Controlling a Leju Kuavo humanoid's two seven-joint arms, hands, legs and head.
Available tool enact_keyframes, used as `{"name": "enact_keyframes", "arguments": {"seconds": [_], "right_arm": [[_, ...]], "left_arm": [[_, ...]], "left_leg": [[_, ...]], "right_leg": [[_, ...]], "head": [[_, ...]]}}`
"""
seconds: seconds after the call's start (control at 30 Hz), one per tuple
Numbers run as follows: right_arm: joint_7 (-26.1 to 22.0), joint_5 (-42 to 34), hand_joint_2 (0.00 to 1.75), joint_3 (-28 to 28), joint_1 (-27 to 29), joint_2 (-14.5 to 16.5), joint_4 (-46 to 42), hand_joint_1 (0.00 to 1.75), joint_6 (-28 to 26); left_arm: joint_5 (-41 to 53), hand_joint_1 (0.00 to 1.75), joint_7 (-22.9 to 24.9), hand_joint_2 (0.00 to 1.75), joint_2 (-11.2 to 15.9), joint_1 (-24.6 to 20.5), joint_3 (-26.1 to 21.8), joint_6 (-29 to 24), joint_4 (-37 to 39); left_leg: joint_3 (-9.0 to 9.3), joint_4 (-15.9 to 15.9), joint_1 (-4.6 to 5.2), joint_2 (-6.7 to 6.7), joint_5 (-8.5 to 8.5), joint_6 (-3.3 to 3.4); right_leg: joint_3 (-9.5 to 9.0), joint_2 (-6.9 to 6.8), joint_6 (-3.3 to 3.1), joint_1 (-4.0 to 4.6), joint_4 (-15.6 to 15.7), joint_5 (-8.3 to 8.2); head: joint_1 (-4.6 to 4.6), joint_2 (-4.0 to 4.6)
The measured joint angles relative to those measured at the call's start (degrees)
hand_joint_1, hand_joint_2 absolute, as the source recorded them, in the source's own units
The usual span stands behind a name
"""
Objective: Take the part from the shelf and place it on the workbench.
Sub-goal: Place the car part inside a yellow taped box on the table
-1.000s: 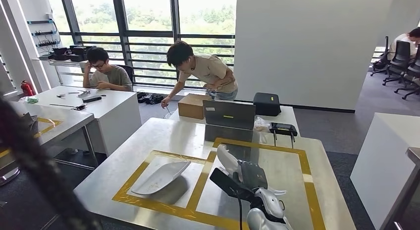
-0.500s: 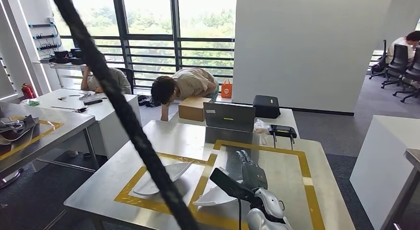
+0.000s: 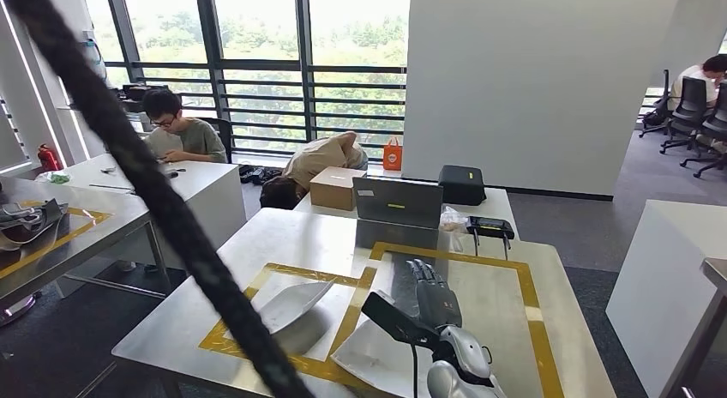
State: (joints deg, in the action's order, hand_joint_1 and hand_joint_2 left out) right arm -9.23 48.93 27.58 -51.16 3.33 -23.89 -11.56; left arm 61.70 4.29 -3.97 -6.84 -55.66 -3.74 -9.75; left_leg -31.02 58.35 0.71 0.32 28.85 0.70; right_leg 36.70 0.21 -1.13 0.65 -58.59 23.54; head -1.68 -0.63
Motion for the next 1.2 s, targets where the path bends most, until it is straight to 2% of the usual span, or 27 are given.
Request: {"name": "enact_keyframes", "arguments": {"seconds": [0.13, 0.27, 0.37, 0.43, 0.5, 0.53, 0.57, 0.6, 0.63, 0.7, 0.73, 0.77, 0.83, 0.87, 0.93, 1.0, 1.03, 1.07, 1.1, 1.13, 1.17, 1.2], "right_arm": [[-1.93, -0.51, 0.0, 0.0, 0.0, 0.18, 0.0, 0.0, 0.43], [-3.51, -0.93, 0.0, 0.0, 0.0, 0.51, -0.04, 0.0, 0.63], [-4.14, -0.94, 0.0, 0.0, -0.01, 0.89, -0.3, 0.0, 0.39], [-4.43, -0.93, 0.0, 0.01, 0.03, 0.94, -0.37, 0.0, 0.08], [-4.5, -0.93, 0.0, 0.02, 0.34, 0.95, -0.37, 0.0, -0.05], [-4.48, -0.93, 0.0, 0.02, 0.59, 0.95, -0.37, 0.0, -0.05], [-4.46, -0.93, 0.0, 0.02, 0.8, 0.95, -0.37, 0.0, -0.05], [-4.45, -0.93, 0.0, 0.02, 0.91, 0.94, -0.37, 0.0, -0.05], [-4.47, -0.93, 0.0, 0.02, 0.95, 0.93, -0.37, 0.0, -0.05], [-4.51, -0.93, 0.0, 0.03, 0.92, 0.93, -0.37, 0.0, -0.05], [-4.52, -0.93, 0.0, 0.04, 0.96, 0.93, -0.37, 0.0, -0.05], [-4.52, -0.96, 0.0, 0.05, 1.02, 0.95, -0.37, 0.0, -0.04], [-4.55, -1.03, 0.0, 0.07, 1.04, 1.0, -0.42, 0.0, -0.01], [-4.61, -1.07, 0.0, 0.07, 0.98, 1.1, -0.55, 0.0, 0.03], [-4.88, -1.08, 0.0, 0.07, 0.76, 1.39, -0.94, 0.0, 0.08], [-5.11, -1.09, 0.0, 0.07, 0.64, 1.53, -1.17, 0.0, 0.06], [-5.16, -1.11, 0.0, 0.07, 0.66, 1.52, -1.19, 0.0, 0.02], [-5.23, -1.17, 0.0, 0.07, 0.77, 1.54, -1.22, 0.0, -0.07], [-5.33, -1.28, 0.0, 0.07, 0.9, 1.57, -1.32, 0.0, -0.21], [-5.45, -1.4, 0.0, 0.07, 1.03, 1.62, -1.49, 0.0, -0.38], [-5.55, -1.51, 0.0, 0.07, 1.14, 1.7, -1.69, 0.0, -0.55], [-5.61, -1.59, 0.0, 0.07, 1.18, 1.76, -1.93, 0.0, -0.72]], "left_arm": [[-0.02, 0.0, -0.19, 0.0, 0.06, 0.08, -0.22, 0.11, 0.0], [-0.18, 0.0, -0.57, 0.0, 0.3, 0.44, -0.48, 0.14, -0.01], [-0.44, 0.0, -0.87, 0.0, 0.34, 0.88, -0.87, 0.13, 0.0], [-0.46, 0.0, -1.02, 0.0, 0.3, 1.04, -1.07, 0.11, 0.0], [-0.46, 0.0, -1.11, 0.0, 0.29, 1.15, -1.24, 0.11, 0.01], [-0.46, 0.0, -1.12, 0.0, 0.29, 1.26, -1.32, 0.11, 0.02], [-0.46, 0.0, -1.12, 0.0, 0.29, 1.42, -1.37, 0.11, 0.02], [-0.46, 0.0, -1.12, 0.0, 0.29, 1.56, -1.4, 0.11, 0.02], [-0.46, 0.0, -1.13, 0.0, 0.27, 1.65, -1.43, 0.11, 0.03], [-0.46, 0.0, -1.16, 0.0, 0.25, 1.69, -1.46, 0.11, 0.03], [-0.46, 0.0, -1.18, 0.0, 0.25, 1.64, -1.49, 0.11, 0.03], [-0.47, 0.0, -1.2, 0.0, 0.26, 1.62, -1.53, 0.11, 0.03], [-0.54, 0.0, -1.21, 0.0, 0.19, 1.69, -1.66, 0.11, 0.06], [-0.6, 0.0, -1.23, 0.0, 0.11, 1.79, -1.72, 0.11, 0.08], [-0.72, 0.0, -1.27, 0.0, 0.02, 1.74, -1.78, 0.11, 0.09], [-0.7, 0.0, -1.26, 0.0, 0.04, 1.27, -1.78, 0.11, 0.08], [-0.63, 0.0, -1.21, 0.0, 0.07, 1.04, -1.78, 0.11, 0.07], [-0.53, 0.0, -1.11, 0.0, 0.08, 0.89, -1.78, 0.11, 0.07], [-0.36, 0.0, -0.94, 0.0, 0.08, 0.83, -1.78, 0.11, 0.07], [-0.2, 0.0, -0.76, 0.0, 0.11, 0.81, -1.78, 0.11, 0.05], [-0.03, 0.0, -0.57, 0.0, 0.15, 0.78, -1.78, 0.1, 0.03], [0.12, 0.0, -0.41, 0.0, 0.18, 0.7, -1.78, 0.08, 0.01]], "left_leg": [[-0.03, 0.06, 0.03, -0.01, 0.02, 0.03], [-0.56, 0.3, 0.39, -0.04, 0.2, 0.64], [0.22, -0.8, 0.0, -0.2, -0.52, 1.24], [0.81, -1.51, -0.33, -0.55, -1.08, 1.61], [0.66, -1.44, -0.4, -1.21, -1.15, 1.72], [0.59, -1.32, -0.44, -1.64, -1.1, 1.68], [0.56, -1.16, -0.51, -2.18, -1.01, 1.53], [0.55, -0.93, -0.63, -2.76, -0.85, 1.3], [0.56, -0.61, -0.78, -3.38, -0.59, 0.99], [0.29, 0.16, -1.07, -4.48, 0.0, 0.22], [0.01, 0.48, -1.19, -4.97, 0.19, -0.19], [-0.29, 0.61, -1.3, -5.44, 0.26, -0.58], [-0.72, 0.49, -1.59, -6.51, 0.19, -1.41], [-0.93, 0.78, -1.65, -6.34, 0.32, -1.78], [-2.4, 3.77, -1.52, -4.17, 1.62, -2.35], [-6.06, 10.68, -1.41, -1.47, 4.3, -2.63], [-8.23, 14.28, -1.44, -0.88, 5.45, -2.72], [-9.8, 16.43, -1.47, -0.67, 5.62, -2.75], [-10.49, 16.84, -1.5, -0.55, 4.83, -2.76], [-9.87, 14.7, -1.53, -0.31, 2.83, -2.74], [-8.35, 10.9, -1.55, 0.39, 0.24, -2.71], [-6.66, 7.14, -1.36, 1.79, -1.48, -2.68]], "right_leg": [[-0.02, 0.0, 0.04, -0.03, 0.04, -0.03], [-0.13, -0.09, 0.63, -0.25, 0.2, -0.15], [-0.01, -0.18, 1.14, -0.28, -0.3, 0.28], [1.91, -0.1, 1.66, -0.43, -4.57, 2.79], [5.46, -0.08, 2.15, -0.78, -12.3, 6.31], [6.84, -0.08, 2.34, -0.98, -15.2, 7.21], [7.22, -0.08, 2.51, -1.19, -15.99, 6.97], [6.45, -0.03, 2.67, -1.39, -14.45, 5.71], [4.62, 0.17, 2.83, -1.6, -10.87, 3.74], [0.81, 2.15, 3.02, -1.99, -3.73, 1.61], [-0.28, 3.05, 2.88, -2.06, -1.77, 1.45], [-0.63, 3.69, 2.59, -2.0, -1.23, 1.94], [-0.78, 2.96, 1.7, -1.75, -1.09, 2.06], [-0.98, 2.41, 1.27, -1.76, -0.91, 2.08], [-1.58, 1.21, 0.44, -1.89, -0.44, 2.16], [-2.07, -0.18, -0.06, -1.8, -0.35, 2.49], [-2.23, -0.9, -0.16, -1.74, -0.37, 2.67], [-2.37, -1.62, -0.2, -1.71, -0.42, 2.86], [-2.53, -2.28, -0.18, -1.69, -0.48, 3.07], [-2.75, -2.89, -0.1, -1.71, -0.57, 3.3], [-3.05, -3.52, 0.05, -1.73, -0.67, 3.59], [-3.34, -4.07, 0.27, -1.65, -0.71, 3.85]], "head": [[0.0, 0.0], [0.0, 0.0], [0.01, 0.0], [0.02, 0.0], [0.03, 0.0], [0.03, 0.0], [0.03, 0.0], [0.03, 0.0], [0.03, 0.0], [0.03, 0.01], [-0.04, 0.0], [-0.07, -0.01], [-0.13, -0.03], [-0.09, -0.03], [-0.14, -0.04], [-0.2, -0.04], [-0.2, -0.04], [-0.2, -0.04], [-0.2, -0.04], [-0.2, -0.04], [-0.2, -0.04], [-0.21, -0.04]]}}
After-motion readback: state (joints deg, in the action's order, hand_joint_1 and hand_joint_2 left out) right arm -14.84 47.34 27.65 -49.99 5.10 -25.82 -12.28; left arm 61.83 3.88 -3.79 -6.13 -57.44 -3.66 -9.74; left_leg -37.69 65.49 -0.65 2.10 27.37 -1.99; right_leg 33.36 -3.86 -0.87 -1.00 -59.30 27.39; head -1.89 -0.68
